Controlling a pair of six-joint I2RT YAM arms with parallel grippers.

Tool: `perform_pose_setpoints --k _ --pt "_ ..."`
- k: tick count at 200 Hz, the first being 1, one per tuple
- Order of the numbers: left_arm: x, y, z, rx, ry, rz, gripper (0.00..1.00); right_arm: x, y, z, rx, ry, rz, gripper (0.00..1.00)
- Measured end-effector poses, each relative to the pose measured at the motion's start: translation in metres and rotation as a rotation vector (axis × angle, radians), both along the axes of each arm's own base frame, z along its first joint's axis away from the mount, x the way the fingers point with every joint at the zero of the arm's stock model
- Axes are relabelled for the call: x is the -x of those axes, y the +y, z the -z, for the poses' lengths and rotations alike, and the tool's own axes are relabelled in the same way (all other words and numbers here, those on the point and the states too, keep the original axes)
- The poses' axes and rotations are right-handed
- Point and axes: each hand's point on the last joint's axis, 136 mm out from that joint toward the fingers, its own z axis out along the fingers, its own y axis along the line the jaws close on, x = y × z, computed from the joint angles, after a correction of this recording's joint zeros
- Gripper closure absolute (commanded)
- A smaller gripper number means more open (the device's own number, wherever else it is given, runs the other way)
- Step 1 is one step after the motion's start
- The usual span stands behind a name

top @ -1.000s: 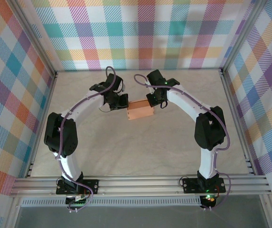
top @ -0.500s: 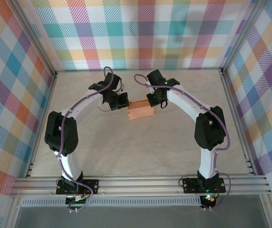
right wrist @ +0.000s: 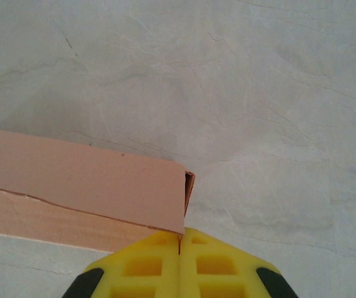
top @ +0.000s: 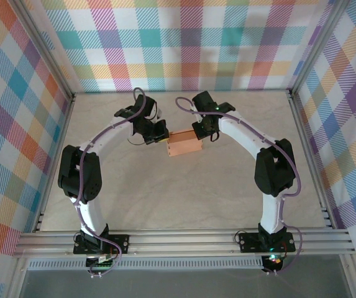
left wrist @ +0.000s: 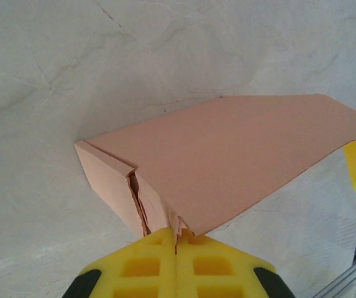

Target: Fold the paper box

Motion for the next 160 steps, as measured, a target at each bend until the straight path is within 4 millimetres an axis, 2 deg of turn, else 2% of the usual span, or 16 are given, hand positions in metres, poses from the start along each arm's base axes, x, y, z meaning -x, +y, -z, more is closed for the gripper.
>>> perform_pose_setpoints --k 51,160 --pt "-0.002 0.001 0.000 0.003 -0.001 -0.008 1.00 0.000 0.000 0.000 0.000 0.000 0.000 1.00" --pt "-0.002 0.009 0.015 -0.081 -0.054 0.033 1.00 0.000 0.005 0.003 -0.014 -0.005 -0.009 1.00"
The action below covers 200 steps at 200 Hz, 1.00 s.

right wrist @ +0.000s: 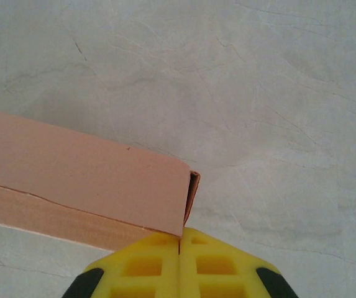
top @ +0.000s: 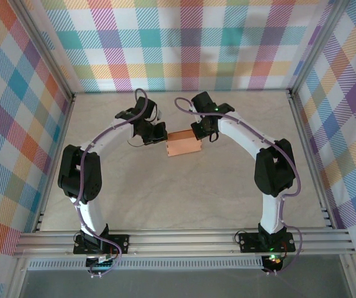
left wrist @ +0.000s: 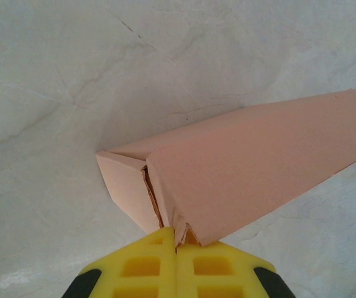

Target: Fold the paper box

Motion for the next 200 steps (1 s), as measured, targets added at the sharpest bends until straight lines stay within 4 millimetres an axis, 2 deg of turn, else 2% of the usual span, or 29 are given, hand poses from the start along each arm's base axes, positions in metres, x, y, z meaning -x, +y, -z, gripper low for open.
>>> perform_pose_setpoints --k 36,41,54,62,66,84,102,145,169,200 --pt "0.001 0.000 0.003 -0.019 -0.007 0.010 1.00 0.001 0.001 0.011 -0.009 0.003 0.003 1.00" --pt "0.001 0.000 0.004 -0.021 -0.008 0.009 1.00 0.001 0.001 0.011 -0.012 -0.002 0.003 0.98" --pt "0.001 0.001 0.004 -0.024 -0.010 0.008 1.00 0.001 0.001 0.010 -0.023 -0.012 0.007 0.87" --pt "0.001 0.000 0.004 -0.025 -0.010 0.009 1.00 0.003 0.001 0.010 -0.030 -0.016 0.005 0.71" --pt "0.001 0.001 0.004 -0.026 -0.011 0.009 1.00 0.004 0.000 0.011 -0.036 -0.014 0.013 0.66" --pt "0.000 0.003 0.004 -0.036 -0.015 0.005 1.00 0.009 -0.004 0.008 -0.046 -0.024 0.012 0.57" --pt "0.001 0.001 0.004 -0.038 -0.016 0.009 1.00 0.013 0.002 0.001 -0.083 -0.042 -0.003 0.47" --pt "0.002 0.000 0.004 -0.038 -0.016 0.011 1.00 0.014 0.012 -0.026 -0.192 -0.119 -0.012 0.36" --pt "0.002 0.000 0.004 -0.038 -0.016 0.011 0.99 0.011 0.016 -0.035 -0.244 -0.147 0.001 0.29" --pt "0.002 0.000 0.004 -0.039 -0.017 0.013 0.94 0.004 0.013 -0.039 -0.320 -0.128 0.081 0.29"
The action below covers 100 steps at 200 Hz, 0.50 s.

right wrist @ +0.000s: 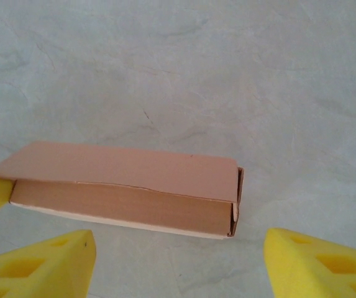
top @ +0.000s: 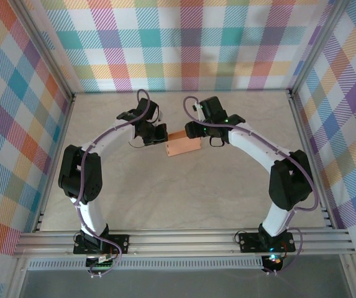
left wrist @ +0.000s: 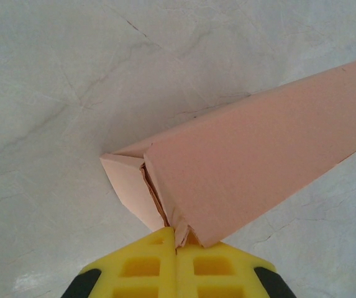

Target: Fold the paper box

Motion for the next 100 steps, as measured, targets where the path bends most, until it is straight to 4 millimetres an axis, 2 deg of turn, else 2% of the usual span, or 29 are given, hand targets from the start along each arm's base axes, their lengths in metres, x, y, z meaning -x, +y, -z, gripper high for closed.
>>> perform_pose_setpoints --k 25,50,81,100 --pt "0.001 0.000 0.000 -0.001 0.001 0.003 0.90 -0.018 0.001 -0.005 -0.072 0.031 0.061 0.29" --pt "0.004 -0.001 0.002 -0.003 0.007 0.006 0.87 -0.033 0.002 0.002 -0.098 0.060 0.098 0.31" --pt "0.008 0.001 0.004 -0.013 0.018 0.013 0.77 -0.033 0.003 0.024 -0.076 0.115 0.112 0.34" --pt "0.010 0.002 0.005 -0.019 0.026 0.018 0.68 -0.031 0.001 0.029 -0.070 0.134 0.118 0.36"
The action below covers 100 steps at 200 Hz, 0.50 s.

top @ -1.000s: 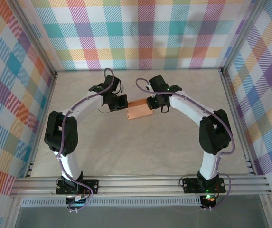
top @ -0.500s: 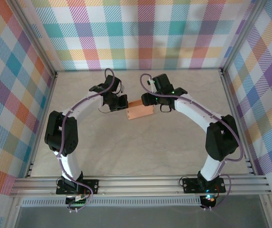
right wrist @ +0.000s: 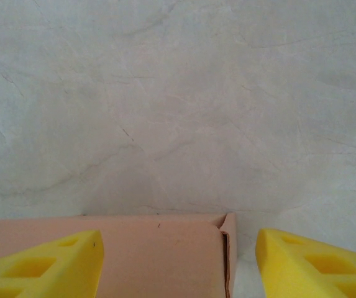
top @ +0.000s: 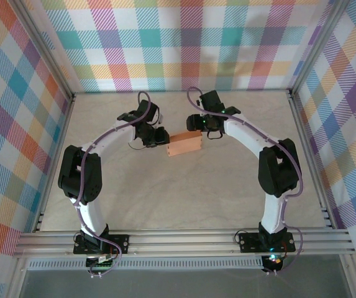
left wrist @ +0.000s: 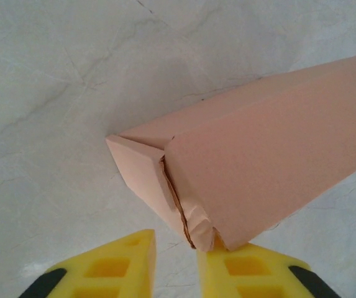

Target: Fold the paper box

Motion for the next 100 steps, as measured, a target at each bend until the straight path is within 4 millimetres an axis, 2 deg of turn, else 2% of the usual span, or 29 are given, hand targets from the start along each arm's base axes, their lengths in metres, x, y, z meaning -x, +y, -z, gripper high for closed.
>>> perform_pose_setpoints --k 40,76,89,93,100 --pt "0.005 0.001 -0.007 0.010 -0.013 0.012 0.61 0.003 -0.001 0.006 0.004 0.015 0.004 0.40" --pt "0.014 -0.001 -0.029 0.070 -0.068 0.025 0.56 0.004 -0.001 0.008 0.000 0.022 0.002 0.43" --pt "0.013 -0.003 -0.040 0.105 -0.102 0.020 0.49 0.005 -0.001 0.008 -0.001 0.024 0.001 0.43" --pt "0.012 -0.004 -0.043 0.117 -0.110 0.012 0.43 0.005 -0.001 0.009 -0.001 0.025 0.001 0.43" --pt "0.011 -0.005 -0.046 0.131 -0.122 0.001 0.41 0.006 -0.001 0.010 -0.001 0.028 -0.001 0.43"
